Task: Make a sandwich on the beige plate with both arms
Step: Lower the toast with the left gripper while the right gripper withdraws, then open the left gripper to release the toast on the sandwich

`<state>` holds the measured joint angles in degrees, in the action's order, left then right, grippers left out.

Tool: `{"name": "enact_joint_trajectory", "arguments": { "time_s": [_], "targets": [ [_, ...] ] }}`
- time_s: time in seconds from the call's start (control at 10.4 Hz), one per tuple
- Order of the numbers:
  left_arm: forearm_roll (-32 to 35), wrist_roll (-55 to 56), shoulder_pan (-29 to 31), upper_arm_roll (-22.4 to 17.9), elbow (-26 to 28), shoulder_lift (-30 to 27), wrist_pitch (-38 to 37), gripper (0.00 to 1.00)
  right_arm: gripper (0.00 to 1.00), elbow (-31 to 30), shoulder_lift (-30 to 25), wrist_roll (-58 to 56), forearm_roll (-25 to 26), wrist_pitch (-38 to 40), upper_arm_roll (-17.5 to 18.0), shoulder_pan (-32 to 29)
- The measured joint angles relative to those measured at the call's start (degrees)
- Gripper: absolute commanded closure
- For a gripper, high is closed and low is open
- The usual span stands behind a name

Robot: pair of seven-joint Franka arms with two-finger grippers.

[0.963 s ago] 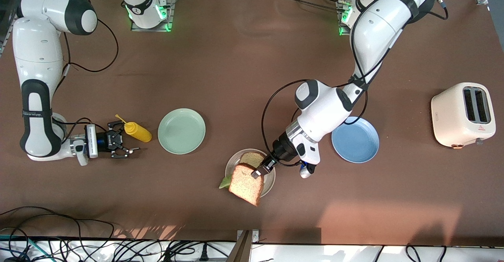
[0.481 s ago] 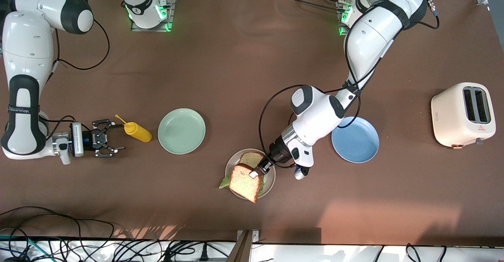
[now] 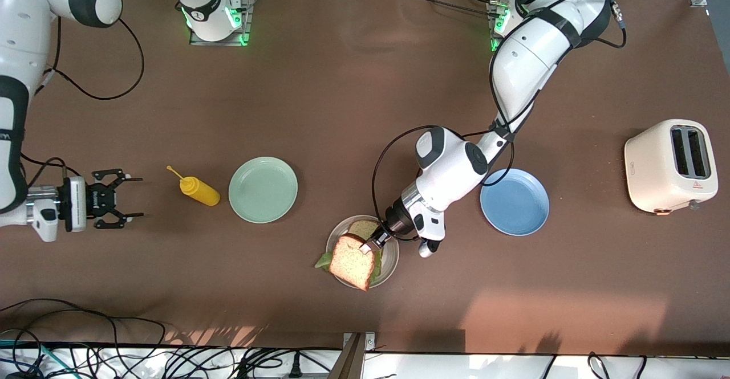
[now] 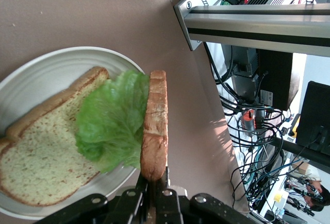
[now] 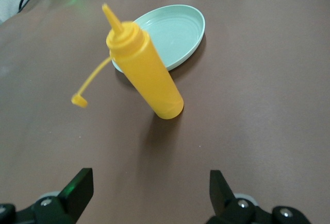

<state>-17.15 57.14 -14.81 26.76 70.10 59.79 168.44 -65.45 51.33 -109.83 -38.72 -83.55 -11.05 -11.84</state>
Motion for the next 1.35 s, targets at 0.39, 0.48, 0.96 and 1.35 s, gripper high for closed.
{"name": "enact_joint_trajectory", "arguments": {
  "time_s": [0.39,0.48,0.96,1.35],
  "targets": [
    [0.0,0.0,-0.4,-2.1,1.1,0.4,-0.2,0.62,0.00,-3.1,-8.2,6.6,7.5,-9.6,2.2,2.6],
    [0.0,0.0,-0.4,-2.2,1.7,0.6,-0.2,0.33,0.00,-4.0,-10.2,10.6,10.8,-10.2,2.4,3.4],
    [0.0,-0.1,-0.7,-2.3,3.3,1.1,-0.2,0.00,0.00,-8.1,-22.6,42.8,24.6,-10.2,2.7,9.0],
    [0.4,-2.0,-0.6,-2.5,5.3,1.1,-3.5,0.00,0.00,-13.5,-31.8,74.4,30.0,-10.2,2.8,14.5]
  ]
}}
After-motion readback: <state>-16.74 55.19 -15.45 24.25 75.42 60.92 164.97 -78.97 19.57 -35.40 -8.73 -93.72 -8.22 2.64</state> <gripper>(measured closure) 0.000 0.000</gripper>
